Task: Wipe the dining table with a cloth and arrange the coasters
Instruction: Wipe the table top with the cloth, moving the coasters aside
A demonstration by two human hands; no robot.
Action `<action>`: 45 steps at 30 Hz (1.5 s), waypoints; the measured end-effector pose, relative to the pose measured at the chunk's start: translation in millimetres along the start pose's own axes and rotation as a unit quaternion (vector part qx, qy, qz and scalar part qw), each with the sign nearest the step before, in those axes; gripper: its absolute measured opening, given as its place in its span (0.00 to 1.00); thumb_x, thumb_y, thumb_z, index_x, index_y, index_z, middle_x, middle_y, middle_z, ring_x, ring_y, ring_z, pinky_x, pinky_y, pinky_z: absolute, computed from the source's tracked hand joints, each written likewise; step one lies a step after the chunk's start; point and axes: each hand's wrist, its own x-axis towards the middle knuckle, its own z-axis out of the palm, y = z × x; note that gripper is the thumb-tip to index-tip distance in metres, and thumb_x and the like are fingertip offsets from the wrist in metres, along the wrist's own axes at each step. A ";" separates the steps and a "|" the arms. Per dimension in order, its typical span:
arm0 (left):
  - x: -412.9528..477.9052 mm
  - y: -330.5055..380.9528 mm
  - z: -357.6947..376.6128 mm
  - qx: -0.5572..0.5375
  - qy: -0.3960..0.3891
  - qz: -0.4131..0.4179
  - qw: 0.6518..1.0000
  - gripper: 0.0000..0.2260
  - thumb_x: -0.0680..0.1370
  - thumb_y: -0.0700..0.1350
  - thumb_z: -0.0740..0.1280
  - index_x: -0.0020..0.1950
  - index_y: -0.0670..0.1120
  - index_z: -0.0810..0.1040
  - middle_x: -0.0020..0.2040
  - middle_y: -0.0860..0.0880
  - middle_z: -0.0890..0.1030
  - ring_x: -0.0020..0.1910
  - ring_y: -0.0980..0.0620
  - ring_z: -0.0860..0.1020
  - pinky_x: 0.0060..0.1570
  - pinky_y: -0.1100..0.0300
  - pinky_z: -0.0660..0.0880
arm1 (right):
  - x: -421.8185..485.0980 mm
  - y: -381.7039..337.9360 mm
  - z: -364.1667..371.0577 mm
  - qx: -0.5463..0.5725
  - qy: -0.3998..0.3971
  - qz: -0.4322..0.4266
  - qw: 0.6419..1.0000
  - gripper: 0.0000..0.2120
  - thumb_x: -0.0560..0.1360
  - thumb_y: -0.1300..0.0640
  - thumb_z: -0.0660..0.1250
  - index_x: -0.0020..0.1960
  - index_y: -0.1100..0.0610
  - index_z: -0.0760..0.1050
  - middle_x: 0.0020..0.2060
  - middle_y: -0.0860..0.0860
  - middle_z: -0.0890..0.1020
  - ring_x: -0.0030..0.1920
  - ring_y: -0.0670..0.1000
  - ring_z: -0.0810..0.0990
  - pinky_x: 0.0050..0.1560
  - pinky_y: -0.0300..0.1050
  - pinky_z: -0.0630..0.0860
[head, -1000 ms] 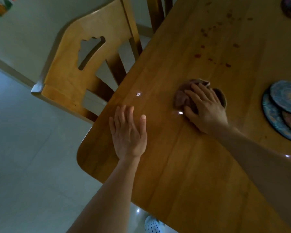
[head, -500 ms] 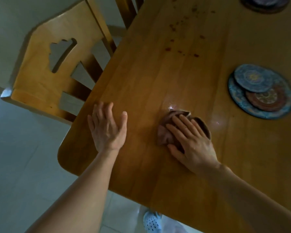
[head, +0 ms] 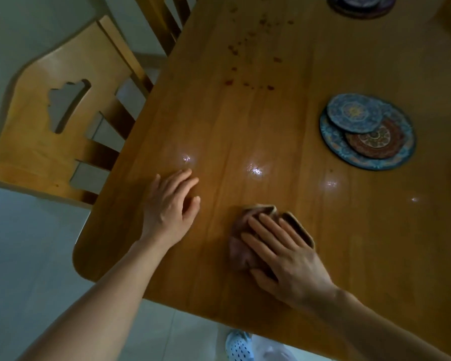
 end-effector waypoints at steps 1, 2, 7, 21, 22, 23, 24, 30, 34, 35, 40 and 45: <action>4.6 0.6 -1.2 -0.015 0.013 -0.017 1.000 0.18 0.80 0.55 0.57 0.65 0.50 0.76 0.69 0.51 0.74 0.71 0.50 0.69 0.75 0.47 0.54 | -15.8 15.9 -1.5 -0.005 0.011 0.008 1.000 0.29 0.77 0.39 0.58 0.76 0.48 0.63 0.77 0.49 0.60 0.78 0.50 0.55 0.76 0.54 0.54; 11.9 1.4 -2.6 -0.028 0.023 -0.038 0.999 0.17 0.81 0.54 0.58 0.65 0.50 0.76 0.69 0.51 0.74 0.70 0.49 0.69 0.75 0.47 0.54 | -24.5 32.6 -4.0 -0.009 0.019 0.026 0.999 0.29 0.77 0.39 0.59 0.75 0.49 0.65 0.76 0.50 0.62 0.78 0.51 0.56 0.76 0.54 0.55; 59.4 2.7 6.9 -0.007 -0.036 -0.153 0.987 0.26 0.82 0.60 0.50 0.78 0.52 0.57 0.80 0.50 0.55 0.79 0.51 0.50 0.77 0.48 0.42 | 30.3 77.9 -21.1 -0.011 0.053 0.184 0.981 0.29 0.78 0.40 0.54 0.75 0.53 0.66 0.75 0.53 0.65 0.77 0.53 0.56 0.78 0.53 0.50; 60.6 3.4 15.6 0.010 0.014 -0.158 0.987 0.25 0.82 0.58 0.44 0.76 0.51 0.63 0.78 0.51 0.61 0.78 0.53 0.53 0.77 0.47 0.49 | 182.2 31.2 -23.2 0.012 0.038 0.052 0.998 0.28 0.79 0.40 0.52 0.77 0.48 0.61 0.78 0.48 0.58 0.79 0.50 0.49 0.78 0.50 0.41; 60.9 2.9 15.3 0.007 0.017 -0.157 0.987 0.25 0.83 0.57 0.44 0.76 0.51 0.64 0.78 0.52 0.62 0.78 0.53 0.54 0.77 0.47 0.49 | 165.1 28.5 -21.6 0.011 0.026 0.021 0.999 0.28 0.79 0.40 0.53 0.76 0.48 0.62 0.78 0.48 0.59 0.79 0.50 0.51 0.78 0.51 0.45; 60.8 2.8 15.2 0.005 0.016 -0.158 0.987 0.25 0.83 0.57 0.43 0.76 0.51 0.64 0.78 0.52 0.62 0.78 0.54 0.53 0.77 0.48 0.48 | 147.1 28.8 -19.4 0.011 0.012 -0.003 1.000 0.28 0.78 0.40 0.55 0.76 0.48 0.63 0.77 0.48 0.60 0.78 0.49 0.52 0.78 0.52 0.48; 61.6 2.4 15.3 0.006 0.015 -0.159 0.987 0.25 0.83 0.57 0.42 0.76 0.51 0.64 0.78 0.52 0.61 0.78 0.54 0.53 0.77 0.48 0.48 | 131.1 32.8 -17.3 0.009 0.000 -0.020 1.000 0.28 0.78 0.40 0.56 0.76 0.48 0.63 0.77 0.47 0.60 0.78 0.49 0.53 0.77 0.52 0.50; 59.3 3.8 19.1 0.029 0.014 -0.156 0.987 0.24 0.83 0.56 0.46 0.76 0.50 0.64 0.78 0.49 0.62 0.78 0.50 0.55 0.76 0.46 0.51 | 120.2 83.3 -23.6 -0.020 0.030 0.041 0.998 0.29 0.76 0.40 0.59 0.75 0.49 0.66 0.76 0.48 0.63 0.78 0.50 0.57 0.76 0.54 0.54; 59.0 4.4 17.8 0.014 0.011 -0.153 0.988 0.24 0.83 0.54 0.46 0.76 0.48 0.65 0.77 0.48 0.63 0.78 0.49 0.56 0.75 0.43 0.55 | 169.7 73.1 -24.0 -0.013 0.079 0.209 0.975 0.29 0.77 0.40 0.53 0.74 0.51 0.66 0.76 0.51 0.64 0.78 0.52 0.55 0.77 0.56 0.51; 58.0 4.1 16.7 0.007 0.010 -0.151 0.988 0.24 0.83 0.53 0.47 0.75 0.48 0.66 0.77 0.48 0.64 0.78 0.48 0.56 0.75 0.43 0.55 | 184.9 64.0 -22.7 -0.017 0.091 0.250 0.964 0.30 0.77 0.39 0.51 0.75 0.51 0.65 0.77 0.51 0.62 0.78 0.53 0.54 0.78 0.56 0.49; 61.2 3.0 8.8 -0.046 0.006 -0.147 0.988 0.22 0.80 0.52 0.52 0.73 0.48 0.69 0.74 0.48 0.68 0.75 0.48 0.63 0.72 0.44 0.60 | 226.6 15.5 -16.2 -0.005 0.096 0.302 0.949 0.30 0.79 0.38 0.48 0.78 0.49 0.58 0.78 0.50 0.56 0.79 0.51 0.47 0.78 0.52 0.40; 111.1 -36.5 -7.2 -0.102 0.013 -0.139 0.985 0.17 0.79 0.50 0.59 0.68 0.51 0.72 0.70 0.50 0.70 0.68 0.50 0.66 0.68 0.50 0.61 | 172.7 -29.0 -1.4 0.004 0.057 0.186 0.981 0.29 0.79 0.39 0.54 0.76 0.48 0.62 0.77 0.48 0.59 0.79 0.49 0.51 0.77 0.52 0.49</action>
